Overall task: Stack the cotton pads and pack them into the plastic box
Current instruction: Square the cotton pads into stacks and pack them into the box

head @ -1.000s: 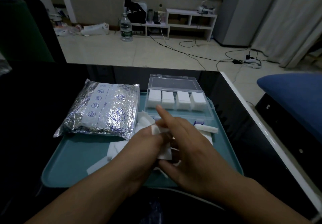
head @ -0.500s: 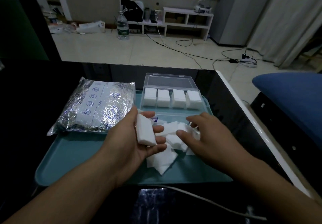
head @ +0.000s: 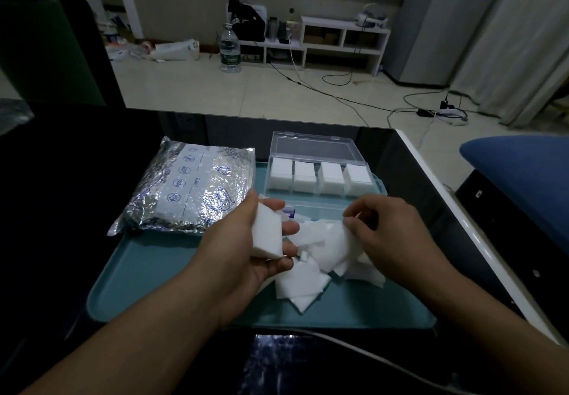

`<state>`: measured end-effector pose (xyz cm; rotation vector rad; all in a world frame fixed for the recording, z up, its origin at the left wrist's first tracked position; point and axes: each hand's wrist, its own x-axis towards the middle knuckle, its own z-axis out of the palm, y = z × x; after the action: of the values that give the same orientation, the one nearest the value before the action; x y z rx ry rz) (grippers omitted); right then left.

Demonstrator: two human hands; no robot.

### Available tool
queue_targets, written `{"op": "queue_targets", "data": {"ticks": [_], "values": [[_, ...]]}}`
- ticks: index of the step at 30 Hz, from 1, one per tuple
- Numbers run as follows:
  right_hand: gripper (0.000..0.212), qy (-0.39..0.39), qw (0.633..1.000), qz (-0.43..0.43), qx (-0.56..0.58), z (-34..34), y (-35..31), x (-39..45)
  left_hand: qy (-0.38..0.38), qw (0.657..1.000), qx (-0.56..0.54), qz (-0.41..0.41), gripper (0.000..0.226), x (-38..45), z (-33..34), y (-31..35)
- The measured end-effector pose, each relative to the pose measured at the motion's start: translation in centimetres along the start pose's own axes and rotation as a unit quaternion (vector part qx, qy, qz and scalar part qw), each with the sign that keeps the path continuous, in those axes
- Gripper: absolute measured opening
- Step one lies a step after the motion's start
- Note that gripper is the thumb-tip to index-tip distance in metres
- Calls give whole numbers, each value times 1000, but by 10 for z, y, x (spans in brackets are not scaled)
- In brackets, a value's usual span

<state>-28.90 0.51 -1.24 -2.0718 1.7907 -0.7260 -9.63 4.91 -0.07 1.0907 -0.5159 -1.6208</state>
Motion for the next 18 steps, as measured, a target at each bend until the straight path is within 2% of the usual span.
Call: {"op": "queue_targets", "data": {"ticks": [2,4,6,8,11,18], "values": [[9,-5,999,-15,-32,1,5,0,7,1000,-2,0,42,1,-2,0],[22,-17,996,-66,-57,1,7,-3,15,1000,-5,-2,41,2,-4,0],[36,-64,983,-145,-91,-2,7,-4,17,1000,-5,-4,40,2,-4,0],[42,-113,961,-197,-156,-1,4,-6,18,1000,-3,-4,41,2,-2,-1],[48,-144,942,-206,-221,6,3,-6,15,1000,0,-7,41,0,0,-2],[63,-160,919,-243,-265,11,-1,-7,18,1000,0,-9,41,0,-1,-2]]}}
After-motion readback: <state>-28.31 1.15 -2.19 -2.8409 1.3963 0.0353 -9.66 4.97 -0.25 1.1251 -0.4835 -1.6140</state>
